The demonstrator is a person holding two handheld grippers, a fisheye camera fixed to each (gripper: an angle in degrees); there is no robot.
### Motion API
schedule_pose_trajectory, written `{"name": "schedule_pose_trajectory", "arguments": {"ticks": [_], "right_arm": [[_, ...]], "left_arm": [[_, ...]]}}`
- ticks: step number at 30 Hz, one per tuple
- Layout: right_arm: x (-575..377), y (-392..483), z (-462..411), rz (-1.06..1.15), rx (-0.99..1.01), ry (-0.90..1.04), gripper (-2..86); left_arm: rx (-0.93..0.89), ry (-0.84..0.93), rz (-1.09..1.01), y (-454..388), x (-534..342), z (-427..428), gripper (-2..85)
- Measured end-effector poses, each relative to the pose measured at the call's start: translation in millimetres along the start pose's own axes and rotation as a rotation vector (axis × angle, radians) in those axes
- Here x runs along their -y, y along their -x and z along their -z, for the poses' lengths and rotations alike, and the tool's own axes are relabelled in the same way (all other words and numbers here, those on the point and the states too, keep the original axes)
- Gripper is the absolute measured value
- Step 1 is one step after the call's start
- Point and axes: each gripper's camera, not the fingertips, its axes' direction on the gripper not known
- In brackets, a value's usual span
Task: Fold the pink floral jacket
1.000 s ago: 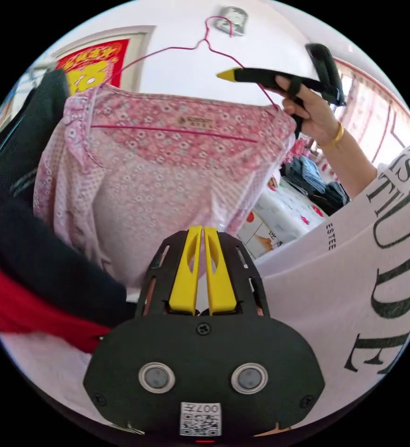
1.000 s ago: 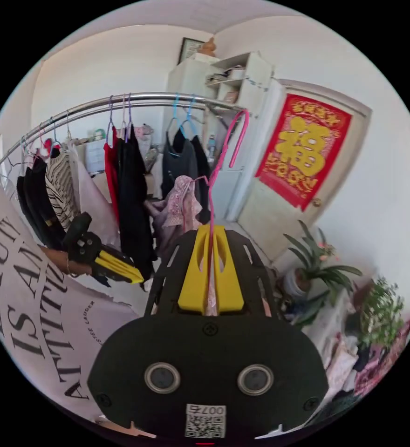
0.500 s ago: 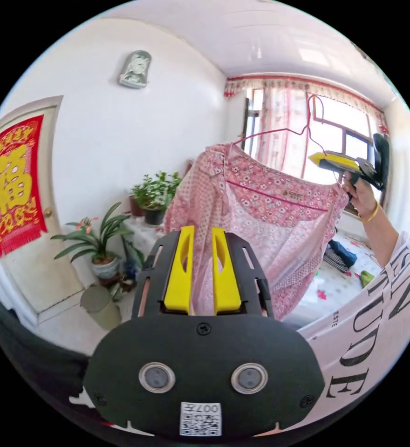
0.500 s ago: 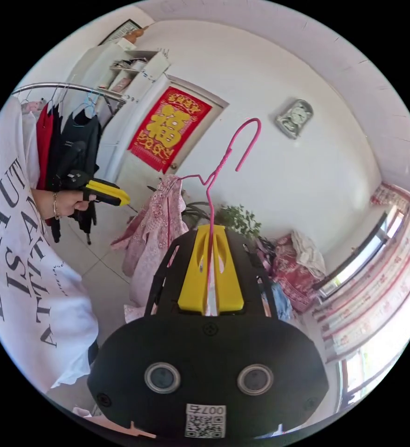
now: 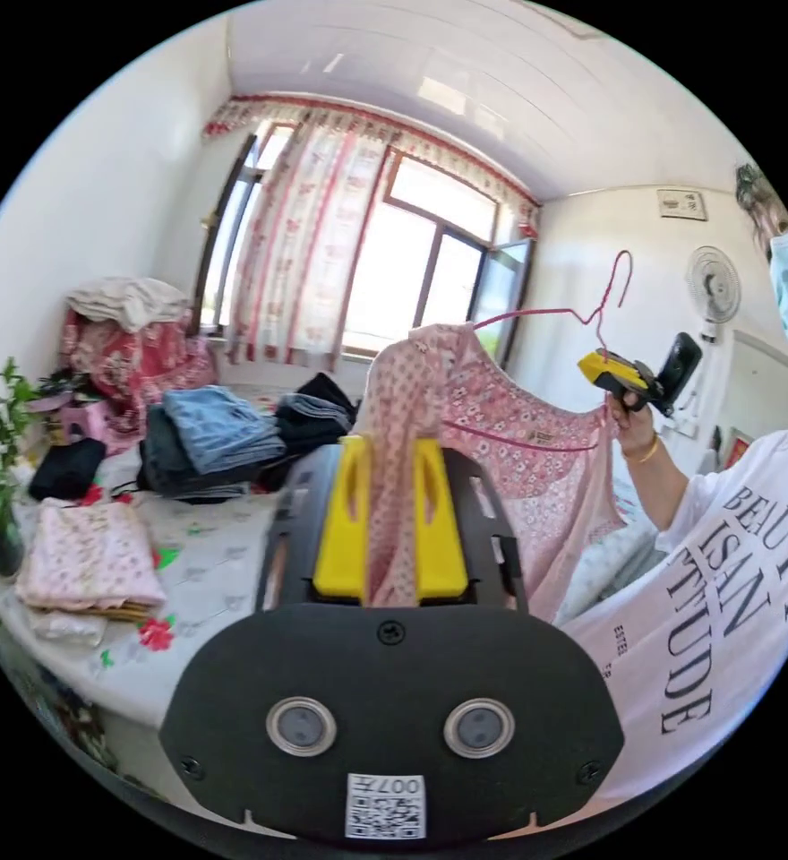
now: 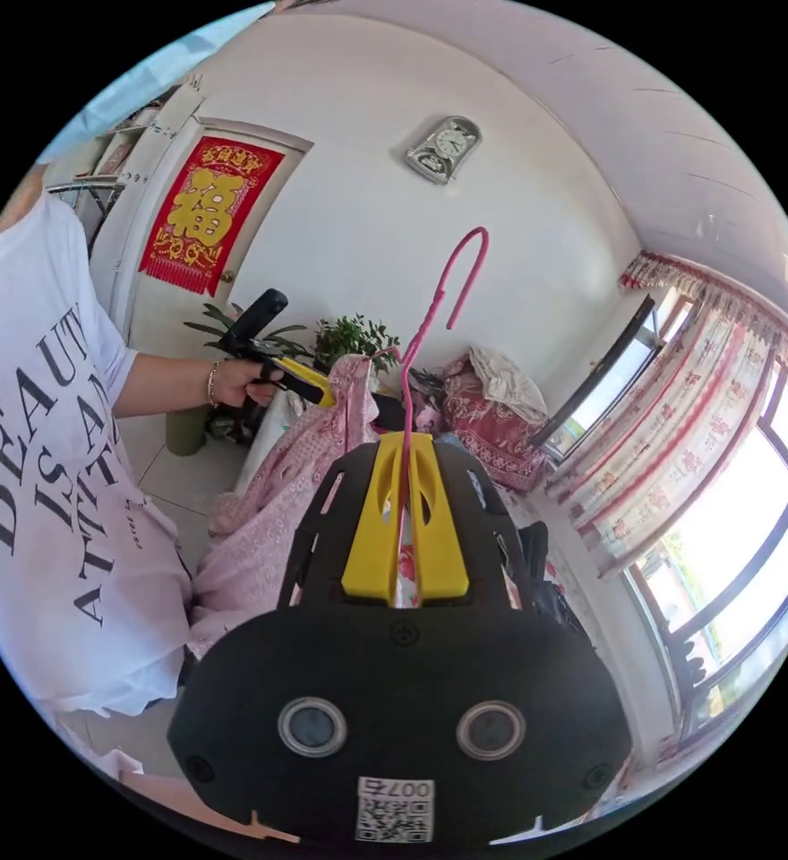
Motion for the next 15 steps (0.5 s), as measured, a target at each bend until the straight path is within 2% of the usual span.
{"name": "schedule_pose_trajectory", "arguments": {"ticks": [1, 4, 7, 11, 14, 15], "right_arm": [[-4, -8, -12, -0.023, -0.032, 0.06, 0.0], [-19, -31, -62, -0.16, -0.066, 0.222, -0.2], [-29, -33, -118, -0.221, -0.097, 0.335, -0.3], [-40, -35, -148, -0.266, -0.042, 0.324, -0.4], [-63, -56, -144, -0.421, 0.001, 0.289, -0.4], [-76, -70, -131, -0.529, 0.008, 0.221, -0.4]], "left_arm": [[-0.054, 0.014, -0.005, 17, 5, -19, 0.8], [-0.129, 0.089, -0.015, 56, 13, -65, -0.5], [-0.233, 0.127, 0.069, 105, 15, -103, -0.8], [-0.119, 0.229, 0.197, 187, 19, -137, -0.9], [-0.103, 0.235, 0.391, 263, 15, -147, -1.0], [-0.088, 0.246, 0.428, 276, 13, -150, -1.0]]}}
